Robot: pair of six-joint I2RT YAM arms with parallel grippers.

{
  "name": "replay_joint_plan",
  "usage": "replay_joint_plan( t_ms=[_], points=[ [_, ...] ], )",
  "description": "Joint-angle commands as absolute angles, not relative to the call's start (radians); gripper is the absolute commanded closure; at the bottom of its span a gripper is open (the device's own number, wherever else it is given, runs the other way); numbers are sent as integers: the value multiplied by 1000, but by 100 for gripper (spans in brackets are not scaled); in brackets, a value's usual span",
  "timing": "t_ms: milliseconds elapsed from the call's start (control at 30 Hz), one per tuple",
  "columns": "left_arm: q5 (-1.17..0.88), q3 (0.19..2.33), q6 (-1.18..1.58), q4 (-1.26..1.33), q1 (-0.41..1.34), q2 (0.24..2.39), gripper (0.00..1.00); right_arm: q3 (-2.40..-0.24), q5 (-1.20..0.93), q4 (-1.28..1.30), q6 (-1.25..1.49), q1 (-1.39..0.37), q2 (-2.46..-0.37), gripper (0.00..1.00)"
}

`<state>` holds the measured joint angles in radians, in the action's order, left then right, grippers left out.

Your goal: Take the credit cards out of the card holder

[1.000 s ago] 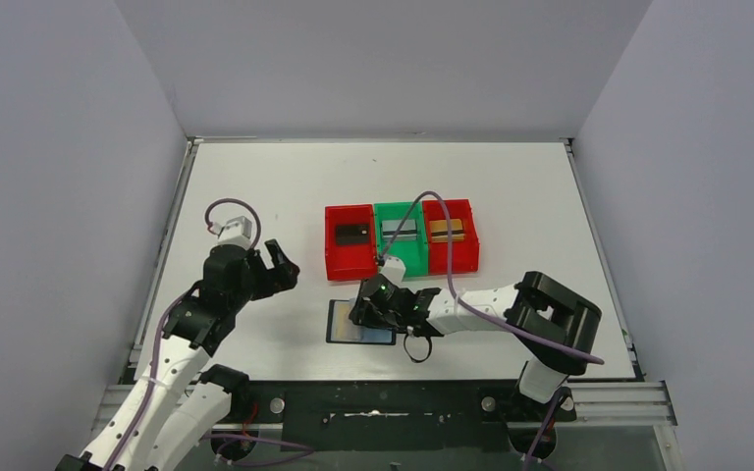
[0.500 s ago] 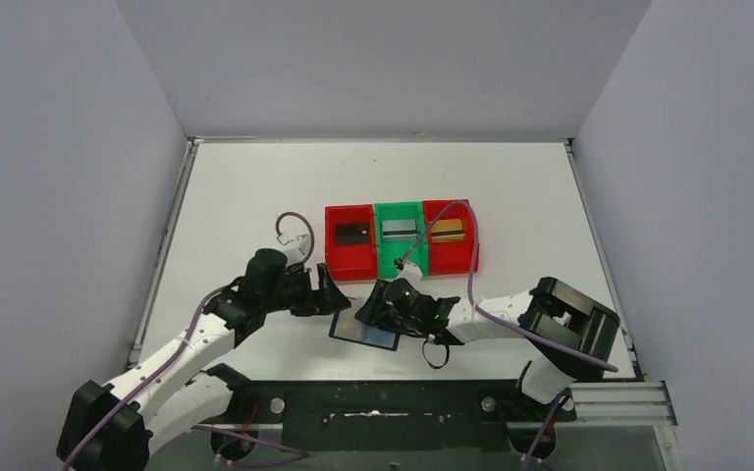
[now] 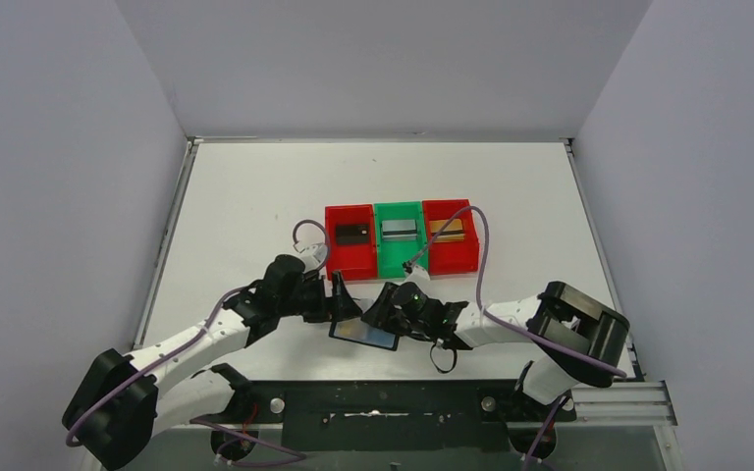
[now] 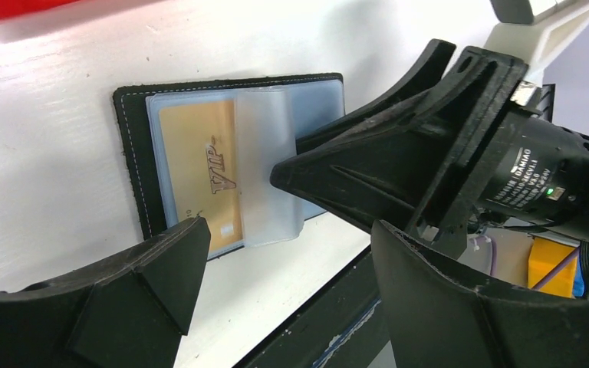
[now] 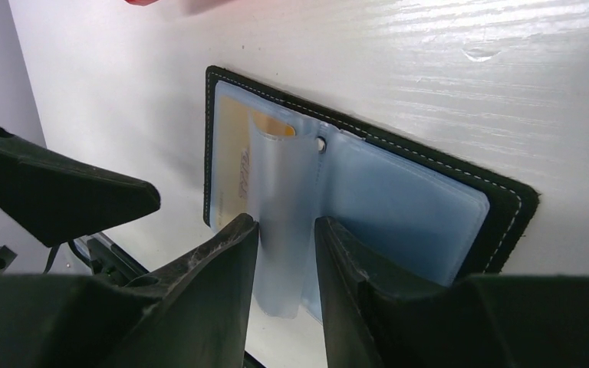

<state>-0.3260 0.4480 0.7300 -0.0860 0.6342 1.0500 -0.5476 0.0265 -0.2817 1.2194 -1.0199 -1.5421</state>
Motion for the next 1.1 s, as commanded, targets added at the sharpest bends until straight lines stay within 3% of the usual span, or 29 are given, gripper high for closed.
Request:
replay_joint_plan(
  t_ms=[0,400,567,667,800,967,1067],
  points=[
    [-338,446,752,23,648,1084,23,-515,71,-345,1238,-1011,-1482,64],
    [-340,451,789,119,726,1202,33,-489,94,-328,1257,-1006,-1439,62],
    [-339,460,800,149,747,1239,44,-489,123,-292,1260,-1006,-1410,61],
    [-337,462,806,161,753,1247,60,-486,158,-256,1260,-1004,-1380,59],
    [-336,461,812,185,759,1244,63,-486,193,-211,1247,-1005,-1326,57],
    [-358,488,806,216,780,1281,63,-486,284,-123,1261,-1014,-1233,48],
    [-373,520,800,234,817,1327,62,-487,349,-45,1288,-1025,-1175,37]
  ],
)
